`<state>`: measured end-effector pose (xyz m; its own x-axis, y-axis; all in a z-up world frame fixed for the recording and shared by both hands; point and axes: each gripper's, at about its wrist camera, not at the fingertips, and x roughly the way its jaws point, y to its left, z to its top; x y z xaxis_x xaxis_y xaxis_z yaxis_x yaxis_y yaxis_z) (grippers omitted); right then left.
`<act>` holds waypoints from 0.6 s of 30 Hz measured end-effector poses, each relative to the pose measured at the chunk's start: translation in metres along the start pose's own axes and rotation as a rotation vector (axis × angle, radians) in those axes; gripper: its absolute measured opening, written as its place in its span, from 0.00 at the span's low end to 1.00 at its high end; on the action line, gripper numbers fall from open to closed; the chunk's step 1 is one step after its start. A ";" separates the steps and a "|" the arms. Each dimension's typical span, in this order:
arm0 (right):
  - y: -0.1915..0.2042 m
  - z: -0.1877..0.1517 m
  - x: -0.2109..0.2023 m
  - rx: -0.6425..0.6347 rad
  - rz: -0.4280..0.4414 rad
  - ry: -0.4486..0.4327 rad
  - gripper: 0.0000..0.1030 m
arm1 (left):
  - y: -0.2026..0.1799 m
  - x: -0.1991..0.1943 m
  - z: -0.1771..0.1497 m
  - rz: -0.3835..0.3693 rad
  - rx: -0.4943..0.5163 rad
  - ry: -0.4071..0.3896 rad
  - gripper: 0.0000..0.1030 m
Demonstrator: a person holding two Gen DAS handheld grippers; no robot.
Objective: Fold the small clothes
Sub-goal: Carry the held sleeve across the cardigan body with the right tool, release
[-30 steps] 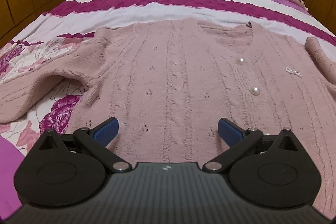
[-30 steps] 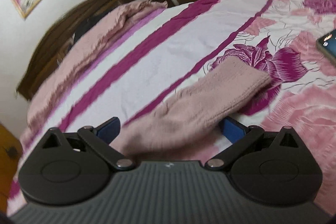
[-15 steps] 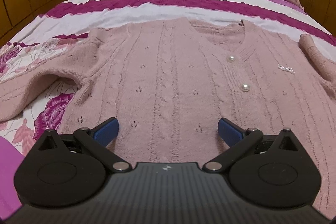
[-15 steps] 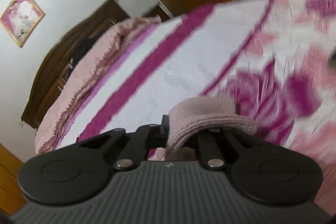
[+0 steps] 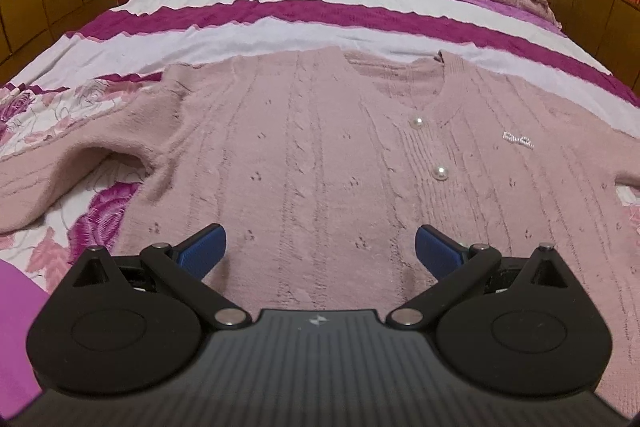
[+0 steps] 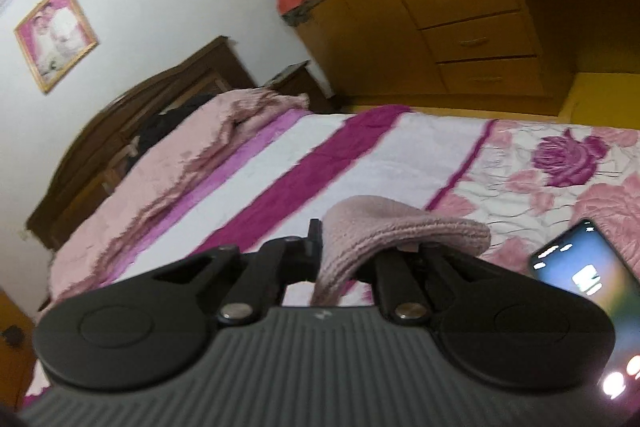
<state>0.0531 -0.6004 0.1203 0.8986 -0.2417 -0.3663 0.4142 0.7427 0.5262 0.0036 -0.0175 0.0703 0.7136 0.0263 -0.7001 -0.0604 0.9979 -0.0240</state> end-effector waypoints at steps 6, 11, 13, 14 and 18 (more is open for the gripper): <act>0.063 -0.007 -0.012 0.013 0.137 0.038 0.08 | 0.012 -0.014 0.009 0.078 0.093 0.009 1.00; 0.129 -0.026 -0.010 -0.031 0.219 0.101 0.08 | 0.033 -0.027 0.017 0.111 0.128 -0.013 1.00; 0.160 -0.035 -0.012 -0.050 0.260 0.109 0.08 | 0.044 -0.032 0.019 0.121 0.125 -0.020 1.00; 0.174 -0.040 -0.016 -0.058 0.279 0.109 0.08 | 0.051 -0.035 0.019 0.125 0.117 -0.021 1.00; 0.232 -0.062 -0.025 -0.107 0.357 0.098 0.08 | 0.080 -0.046 0.022 0.134 0.064 -0.018 1.00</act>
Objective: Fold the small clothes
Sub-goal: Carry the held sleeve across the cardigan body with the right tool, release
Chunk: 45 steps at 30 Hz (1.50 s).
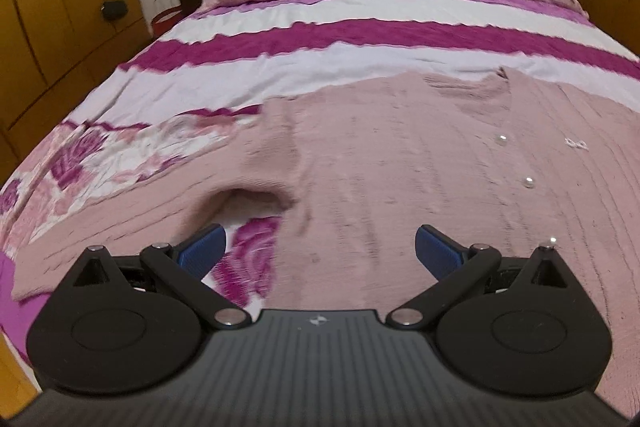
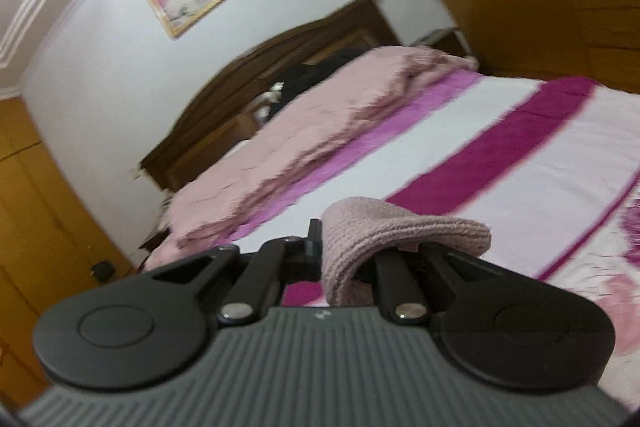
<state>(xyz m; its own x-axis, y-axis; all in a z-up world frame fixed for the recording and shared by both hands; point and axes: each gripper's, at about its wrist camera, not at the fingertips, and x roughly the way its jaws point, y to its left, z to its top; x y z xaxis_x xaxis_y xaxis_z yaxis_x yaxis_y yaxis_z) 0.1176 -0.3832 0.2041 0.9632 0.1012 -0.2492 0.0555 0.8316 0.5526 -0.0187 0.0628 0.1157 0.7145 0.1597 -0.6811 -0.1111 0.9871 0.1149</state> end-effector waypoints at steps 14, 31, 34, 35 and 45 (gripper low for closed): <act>0.138 -0.140 0.071 -0.053 0.223 0.227 0.08 | 0.091 -0.001 -0.015 0.088 -0.173 -0.001 1.00; 0.162 -0.279 0.098 -0.154 0.267 0.587 0.77 | 0.116 0.019 -0.035 0.105 -0.237 0.031 1.00; 0.168 -0.275 0.085 -0.195 0.313 0.556 0.82 | 0.114 0.018 -0.033 0.105 -0.241 0.028 1.00; 0.167 -0.274 0.083 -0.204 0.325 0.562 0.82 | 0.113 0.017 -0.033 0.110 -0.242 0.027 1.00; 0.121 -0.239 0.035 -0.362 0.237 0.561 0.81 | 0.074 0.015 -0.006 0.060 -0.169 -0.022 1.00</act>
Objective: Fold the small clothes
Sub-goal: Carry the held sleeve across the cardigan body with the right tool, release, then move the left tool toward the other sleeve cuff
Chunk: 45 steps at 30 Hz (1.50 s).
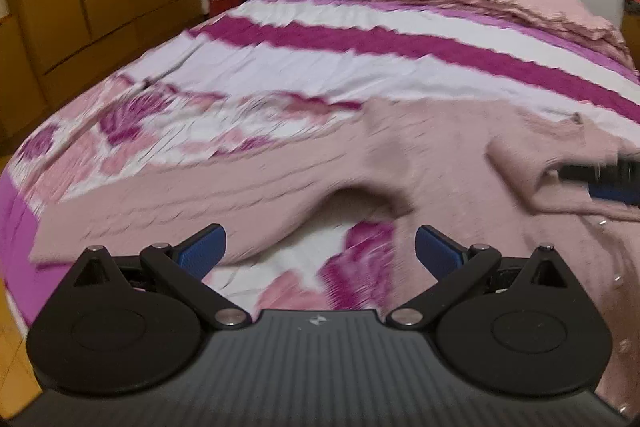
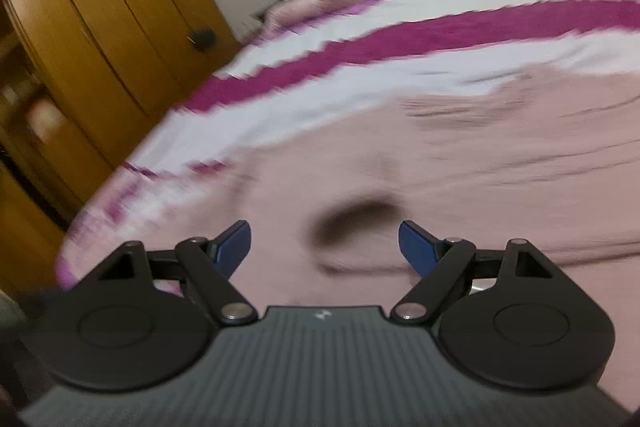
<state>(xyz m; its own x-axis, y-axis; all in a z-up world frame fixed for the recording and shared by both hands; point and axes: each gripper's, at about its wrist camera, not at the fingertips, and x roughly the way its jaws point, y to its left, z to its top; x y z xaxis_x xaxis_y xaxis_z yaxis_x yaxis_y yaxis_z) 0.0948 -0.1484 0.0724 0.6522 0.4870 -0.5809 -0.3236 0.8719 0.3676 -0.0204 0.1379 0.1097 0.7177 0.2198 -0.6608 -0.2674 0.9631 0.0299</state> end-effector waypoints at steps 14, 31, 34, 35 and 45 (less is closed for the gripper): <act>-0.096 -0.018 -0.076 0.020 -0.246 -0.066 0.81 | -0.150 0.036 0.022 -0.099 0.279 -0.169 1.00; -0.116 -0.051 -0.064 0.017 -0.291 -0.033 0.80 | -0.130 0.113 0.034 0.077 0.206 -0.076 0.98; -0.113 -0.053 -0.065 0.009 -0.300 -0.032 0.80 | -0.115 0.116 0.032 0.085 0.195 -0.056 0.97; -0.113 -0.053 -0.066 0.011 -0.301 -0.031 0.80 | -0.110 0.115 0.029 0.086 0.193 -0.053 0.98; -0.090 -0.051 -0.096 0.032 -0.287 -0.073 0.80 | -0.054 0.064 0.021 0.051 0.100 -0.048 0.98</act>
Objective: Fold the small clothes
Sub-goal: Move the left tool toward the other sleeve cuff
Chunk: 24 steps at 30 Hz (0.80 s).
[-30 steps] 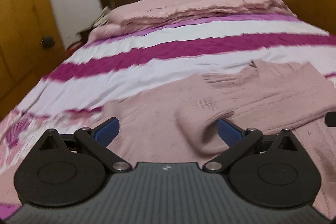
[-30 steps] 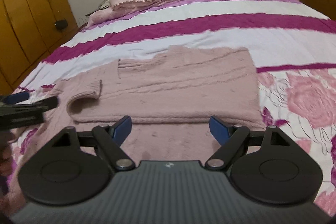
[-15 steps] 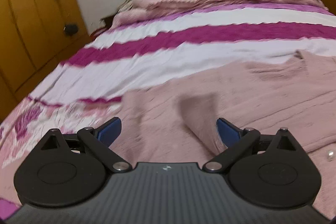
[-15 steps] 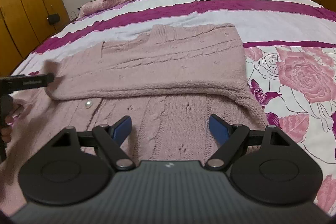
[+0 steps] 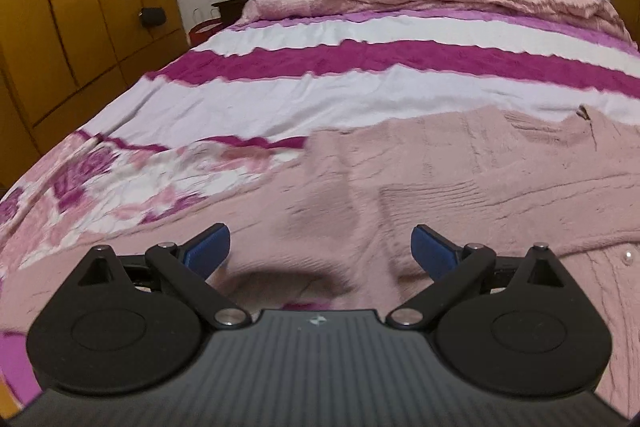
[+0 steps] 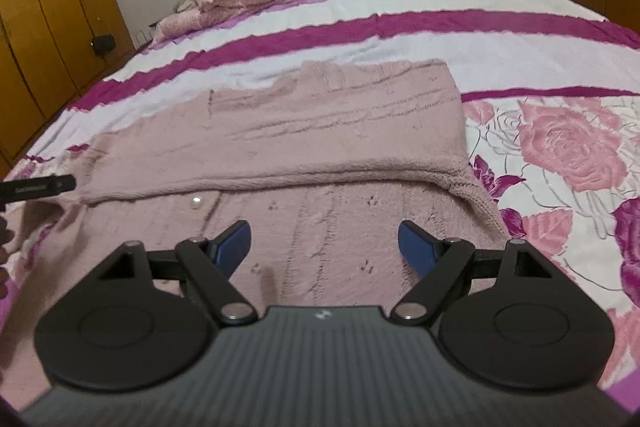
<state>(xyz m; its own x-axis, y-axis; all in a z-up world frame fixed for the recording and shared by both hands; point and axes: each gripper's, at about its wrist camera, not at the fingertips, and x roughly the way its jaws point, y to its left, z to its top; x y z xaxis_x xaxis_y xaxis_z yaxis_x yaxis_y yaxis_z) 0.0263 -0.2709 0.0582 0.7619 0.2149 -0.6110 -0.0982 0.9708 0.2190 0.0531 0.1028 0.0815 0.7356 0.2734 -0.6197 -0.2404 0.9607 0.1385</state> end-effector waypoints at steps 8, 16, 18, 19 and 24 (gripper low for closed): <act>0.015 -0.011 -0.030 0.015 0.030 -0.012 0.80 | 0.084 -0.034 -0.022 0.083 -0.175 0.067 0.97; 0.021 -0.029 -0.030 0.019 0.024 0.016 0.80 | 0.144 -0.033 -0.046 0.147 -0.404 0.162 0.97; 0.022 -0.032 -0.029 0.010 0.018 0.023 0.80 | 0.146 -0.031 -0.048 0.151 -0.425 0.170 0.97; 0.022 -0.034 -0.028 0.002 0.010 0.028 0.80 | 0.147 -0.030 -0.048 0.151 -0.432 0.171 0.97; 0.021 -0.041 -0.021 0.010 -0.008 0.059 0.80 | 0.149 -0.025 -0.048 0.140 -0.450 0.171 0.97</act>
<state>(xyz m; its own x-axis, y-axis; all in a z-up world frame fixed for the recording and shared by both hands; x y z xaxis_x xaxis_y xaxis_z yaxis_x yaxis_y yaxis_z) -0.0182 -0.2507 0.0444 0.7232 0.2129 -0.6570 -0.0852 0.9715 0.2211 -0.0316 0.2374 0.0800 0.5715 0.3509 -0.7418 -0.6065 0.7896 -0.0937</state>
